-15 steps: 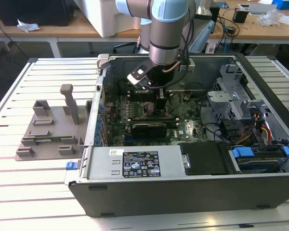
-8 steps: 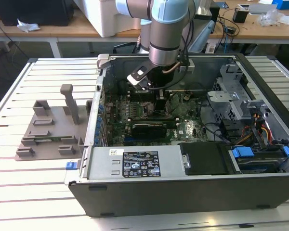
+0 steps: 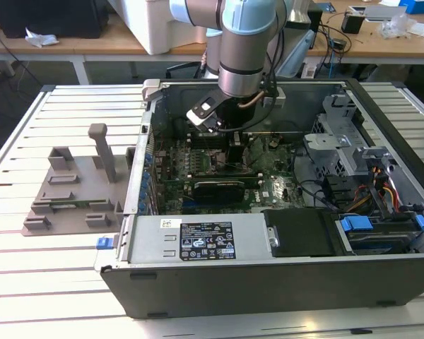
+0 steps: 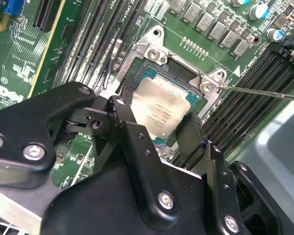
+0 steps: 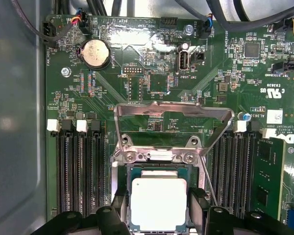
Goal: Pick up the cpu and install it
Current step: 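Place the cpu into insertion slot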
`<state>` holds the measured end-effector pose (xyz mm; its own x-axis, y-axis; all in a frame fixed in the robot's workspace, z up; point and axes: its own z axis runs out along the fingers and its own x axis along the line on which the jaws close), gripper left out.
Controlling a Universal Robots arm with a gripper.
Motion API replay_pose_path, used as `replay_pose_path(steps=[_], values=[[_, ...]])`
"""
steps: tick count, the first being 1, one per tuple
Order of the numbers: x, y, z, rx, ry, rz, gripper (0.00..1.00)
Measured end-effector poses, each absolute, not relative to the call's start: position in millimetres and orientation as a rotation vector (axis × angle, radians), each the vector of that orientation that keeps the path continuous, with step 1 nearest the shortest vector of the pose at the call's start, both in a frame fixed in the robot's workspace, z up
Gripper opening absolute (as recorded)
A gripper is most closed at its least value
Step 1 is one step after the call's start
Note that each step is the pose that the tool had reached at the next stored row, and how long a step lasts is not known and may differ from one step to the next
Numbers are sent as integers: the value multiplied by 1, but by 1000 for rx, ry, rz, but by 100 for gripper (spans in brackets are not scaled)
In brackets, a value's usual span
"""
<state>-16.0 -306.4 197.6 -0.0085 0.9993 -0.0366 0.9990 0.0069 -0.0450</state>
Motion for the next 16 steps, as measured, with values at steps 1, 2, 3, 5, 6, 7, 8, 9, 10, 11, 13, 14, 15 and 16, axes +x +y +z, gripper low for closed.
replay_pose_path(steps=[1, 2, 3, 5, 6, 7, 8, 9, 10, 11, 13, 14, 15, 16], values=[[-16, -306, 198, -2208, -2225, 91, 62], [-16, -306, 198, -2208, -2225, 91, 62], [-16, -306, 198, -2208, -2225, 91, 62], [-16, -305, 198, -2208, -2225, 91, 62], [-16, -304, 198, -2208, -2225, 91, 62], [-16, -304, 198, -2208, -2225, 91, 62], [-16, -303, 198, -2208, -2225, 91, 62], [-16, -303, 198, -2208, -2225, 91, 62], [-16, -303, 198, -2208, -2225, 90, 62], [-16, -303, 198, -2208, -2226, 90, 62], [-17, -303, 205, -2209, -2226, 89, 62], [-16, -304, 203, -2209, -2226, 89, 62], [-16, -304, 202, -2209, -2226, 89, 62], [-16, -304, 201, -2209, -2226, 89, 62]])
